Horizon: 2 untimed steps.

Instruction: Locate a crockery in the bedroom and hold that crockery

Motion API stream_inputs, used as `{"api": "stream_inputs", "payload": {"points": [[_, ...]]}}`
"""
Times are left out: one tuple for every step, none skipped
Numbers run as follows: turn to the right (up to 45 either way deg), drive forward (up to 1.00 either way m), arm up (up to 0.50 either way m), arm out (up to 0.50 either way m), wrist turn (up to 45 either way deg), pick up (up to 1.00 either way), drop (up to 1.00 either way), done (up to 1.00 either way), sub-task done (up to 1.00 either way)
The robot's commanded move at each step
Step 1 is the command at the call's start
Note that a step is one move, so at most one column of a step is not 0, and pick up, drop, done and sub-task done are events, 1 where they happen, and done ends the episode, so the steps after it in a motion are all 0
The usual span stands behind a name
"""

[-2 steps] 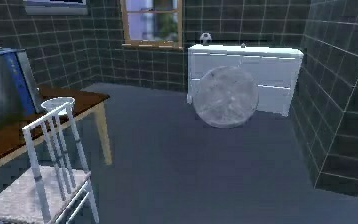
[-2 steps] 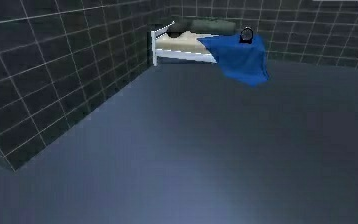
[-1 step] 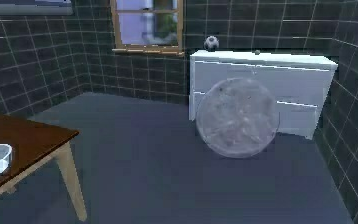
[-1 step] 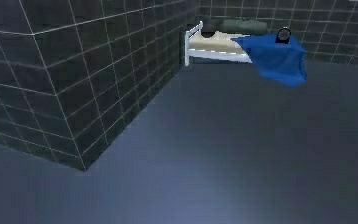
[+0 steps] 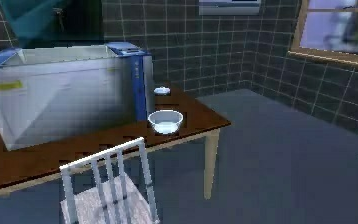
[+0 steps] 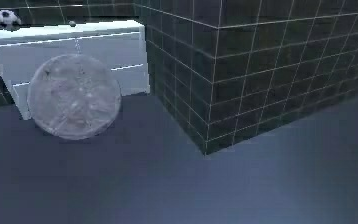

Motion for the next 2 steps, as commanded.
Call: {"api": "stream_inputs", "payload": {"points": [[-45.0,0.0,0.0,0.0,0.0,0.0,0.0,0.0,0.0],[-45.0,0.0,0.0,0.0,0.0,0.0,0.0,0.0,0.0]]}}
